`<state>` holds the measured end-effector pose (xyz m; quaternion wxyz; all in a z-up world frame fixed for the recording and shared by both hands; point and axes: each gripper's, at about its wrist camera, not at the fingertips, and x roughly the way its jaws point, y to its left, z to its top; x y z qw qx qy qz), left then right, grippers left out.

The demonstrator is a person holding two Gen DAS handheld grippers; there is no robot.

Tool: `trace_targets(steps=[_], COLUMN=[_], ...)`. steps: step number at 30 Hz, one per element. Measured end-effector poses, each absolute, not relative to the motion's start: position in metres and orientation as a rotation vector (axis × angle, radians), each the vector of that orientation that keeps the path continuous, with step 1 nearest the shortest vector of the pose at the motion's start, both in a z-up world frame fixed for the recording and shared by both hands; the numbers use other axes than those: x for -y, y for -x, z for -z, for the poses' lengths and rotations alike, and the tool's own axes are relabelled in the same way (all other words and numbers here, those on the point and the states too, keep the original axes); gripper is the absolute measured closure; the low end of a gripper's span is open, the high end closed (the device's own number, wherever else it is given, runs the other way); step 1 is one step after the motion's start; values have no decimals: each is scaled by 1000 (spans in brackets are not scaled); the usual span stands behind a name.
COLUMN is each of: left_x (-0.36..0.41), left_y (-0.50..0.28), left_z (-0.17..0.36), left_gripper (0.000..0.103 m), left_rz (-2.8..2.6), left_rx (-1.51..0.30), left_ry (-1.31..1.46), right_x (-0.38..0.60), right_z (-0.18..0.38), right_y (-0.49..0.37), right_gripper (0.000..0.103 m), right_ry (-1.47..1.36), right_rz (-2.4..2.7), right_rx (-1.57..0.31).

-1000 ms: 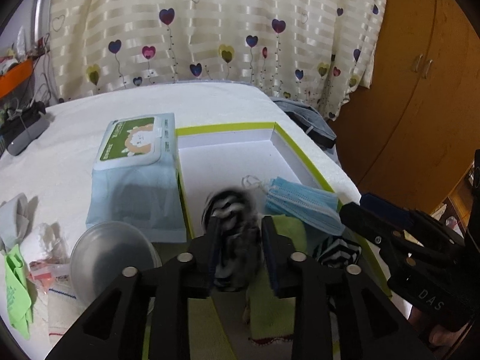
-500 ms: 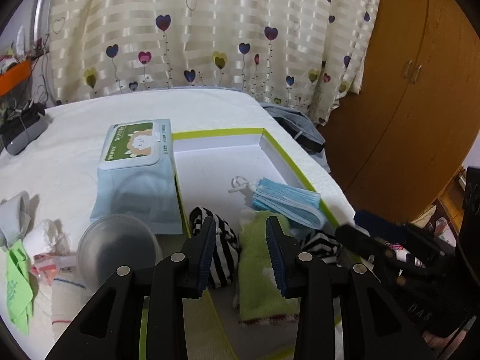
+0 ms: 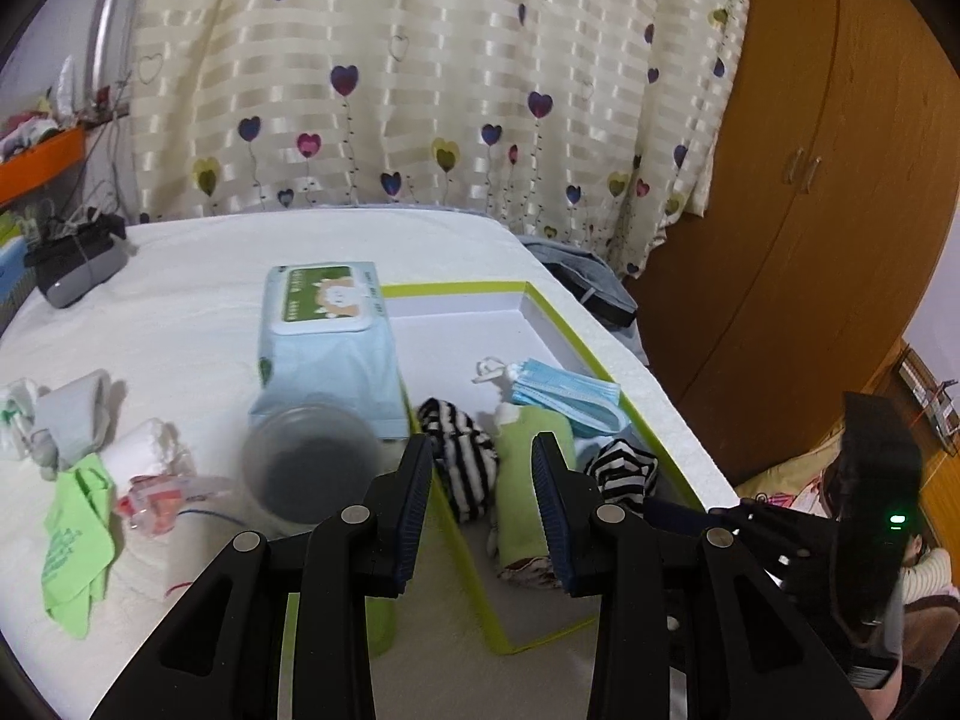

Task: Organize soft objects
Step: 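Withdraw both open grippers from the box back over the table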

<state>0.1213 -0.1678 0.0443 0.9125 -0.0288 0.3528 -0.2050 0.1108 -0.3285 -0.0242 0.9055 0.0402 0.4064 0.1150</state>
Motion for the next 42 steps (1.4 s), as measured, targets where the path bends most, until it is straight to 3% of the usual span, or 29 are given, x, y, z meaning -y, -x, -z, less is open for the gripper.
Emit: trace_targets(steps=[19, 33, 37, 42], left_x=[132, 135, 127, 113], left_y=[-130, -104, -95, -84], left_z=[-41, -50, -53, -56], left_gripper=[70, 70, 70, 70], left_rz=[383, 402, 388, 365], left_rx=[-743, -720, -718, -708], left_ry=[104, 77, 86, 97], right_x=[325, 326, 320, 309], right_z=[29, -10, -19, -28], right_y=[-181, -115, -98, -84], right_gripper=[60, 60, 50, 50], right_ry=[-88, -102, -97, -93], right_rz=[-175, -163, -183, -219], right_rx=[-846, -718, -679, -642])
